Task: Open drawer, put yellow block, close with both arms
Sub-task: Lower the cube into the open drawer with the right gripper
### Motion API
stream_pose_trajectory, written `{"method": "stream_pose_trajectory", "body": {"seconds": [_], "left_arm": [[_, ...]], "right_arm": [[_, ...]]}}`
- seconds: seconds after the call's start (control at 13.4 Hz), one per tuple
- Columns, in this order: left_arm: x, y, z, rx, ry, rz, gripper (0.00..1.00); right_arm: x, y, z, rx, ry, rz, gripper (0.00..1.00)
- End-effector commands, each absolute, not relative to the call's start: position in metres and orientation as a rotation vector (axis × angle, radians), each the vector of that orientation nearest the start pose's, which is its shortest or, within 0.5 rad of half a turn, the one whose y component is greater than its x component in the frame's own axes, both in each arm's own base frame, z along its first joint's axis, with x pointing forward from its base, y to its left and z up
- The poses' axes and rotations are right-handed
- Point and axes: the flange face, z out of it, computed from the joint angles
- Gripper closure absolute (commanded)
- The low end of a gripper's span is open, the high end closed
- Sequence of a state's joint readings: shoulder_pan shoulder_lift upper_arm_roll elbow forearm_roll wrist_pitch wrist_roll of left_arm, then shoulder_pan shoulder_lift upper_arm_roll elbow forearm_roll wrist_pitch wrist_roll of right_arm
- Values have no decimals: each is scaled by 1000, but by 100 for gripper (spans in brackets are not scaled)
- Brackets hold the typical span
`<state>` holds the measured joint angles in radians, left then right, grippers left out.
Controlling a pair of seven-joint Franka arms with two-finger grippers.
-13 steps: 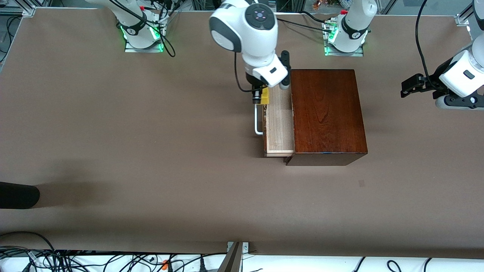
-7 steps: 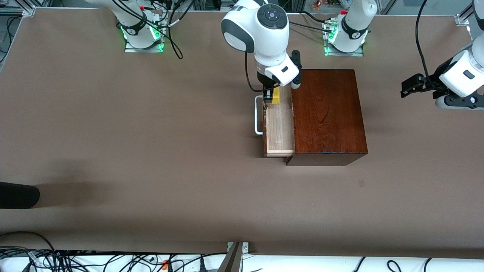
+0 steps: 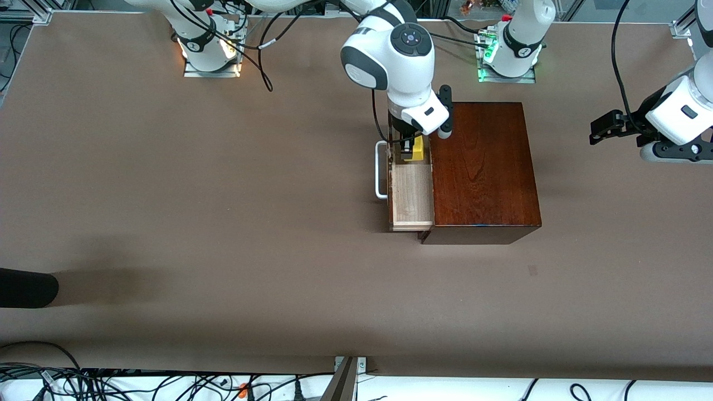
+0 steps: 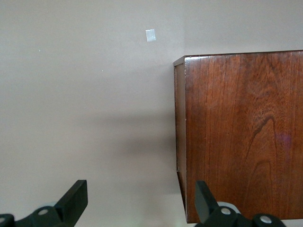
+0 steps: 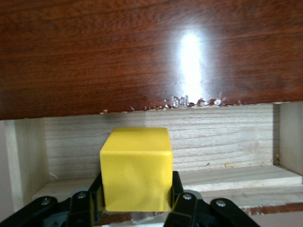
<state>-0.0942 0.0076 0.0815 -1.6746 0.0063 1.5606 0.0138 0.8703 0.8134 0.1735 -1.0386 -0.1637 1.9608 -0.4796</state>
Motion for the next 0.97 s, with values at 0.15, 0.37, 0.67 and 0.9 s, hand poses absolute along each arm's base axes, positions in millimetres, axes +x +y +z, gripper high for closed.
{"method": "stream_pose_trajectory", "body": {"seconds": [0.15,0.37,0.67,0.9], "left_arm": [[556,-8,580,-3136,70,178,0],[556,-9,582,-3136,72,173,0],[559,-24,575,-3126,115,190,0],[568,-41,563,-3120,158,220,0]], "right_arm": [[437,649,365,-2302,-2185,-206,88],[437,648,354,-2307,-2193,-182,88],[435,650,341,-2307,-2214,-160,88],[435,649,333,-2310,-2222,-140,87]]}}
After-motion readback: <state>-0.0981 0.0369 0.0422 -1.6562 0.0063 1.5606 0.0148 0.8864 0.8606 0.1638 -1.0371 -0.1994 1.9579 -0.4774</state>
